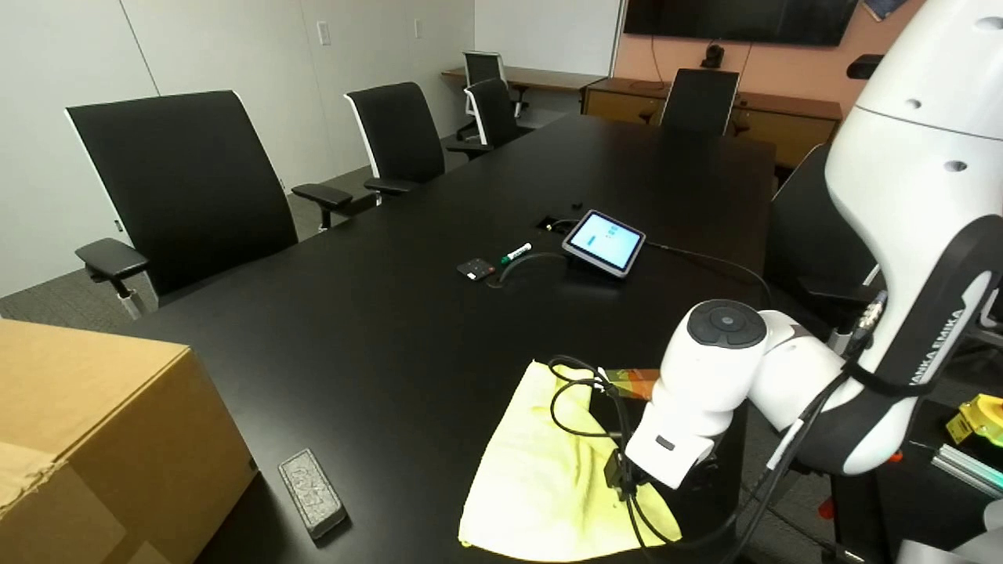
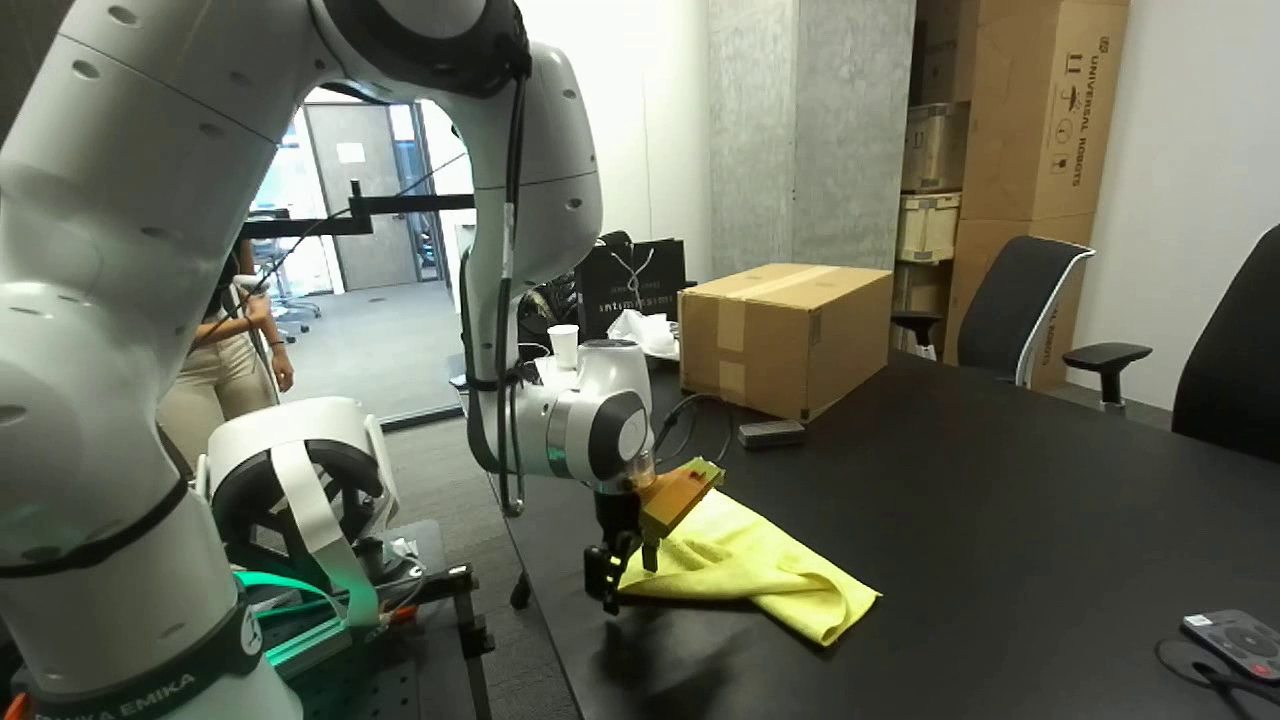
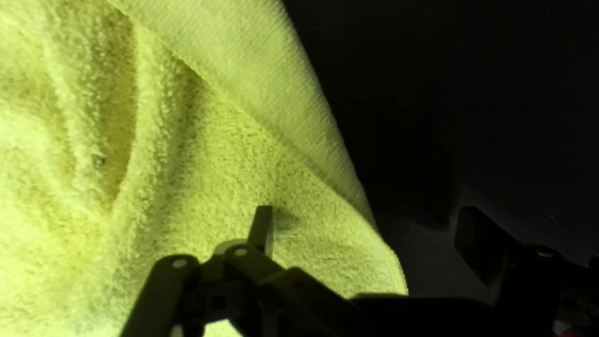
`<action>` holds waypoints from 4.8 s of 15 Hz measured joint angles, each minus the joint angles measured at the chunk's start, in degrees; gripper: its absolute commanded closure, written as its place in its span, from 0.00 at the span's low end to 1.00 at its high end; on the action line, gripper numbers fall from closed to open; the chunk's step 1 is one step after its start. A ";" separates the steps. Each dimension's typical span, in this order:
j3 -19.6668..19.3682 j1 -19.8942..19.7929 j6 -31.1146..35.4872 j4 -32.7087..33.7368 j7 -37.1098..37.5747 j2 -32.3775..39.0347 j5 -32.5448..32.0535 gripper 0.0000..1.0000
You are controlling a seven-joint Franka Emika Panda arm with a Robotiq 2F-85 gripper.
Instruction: Fold the yellow towel once from bottom to top
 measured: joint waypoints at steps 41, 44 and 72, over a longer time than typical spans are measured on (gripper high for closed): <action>-14.50 19.00 -4.68 8.78 32.75 -5.14 0.34 0.97; -11.20 17.73 -9.60 12.41 33.62 -5.17 -0.56 0.98; 2.98 6.67 -20.82 30.50 54.02 -0.44 -5.11 0.00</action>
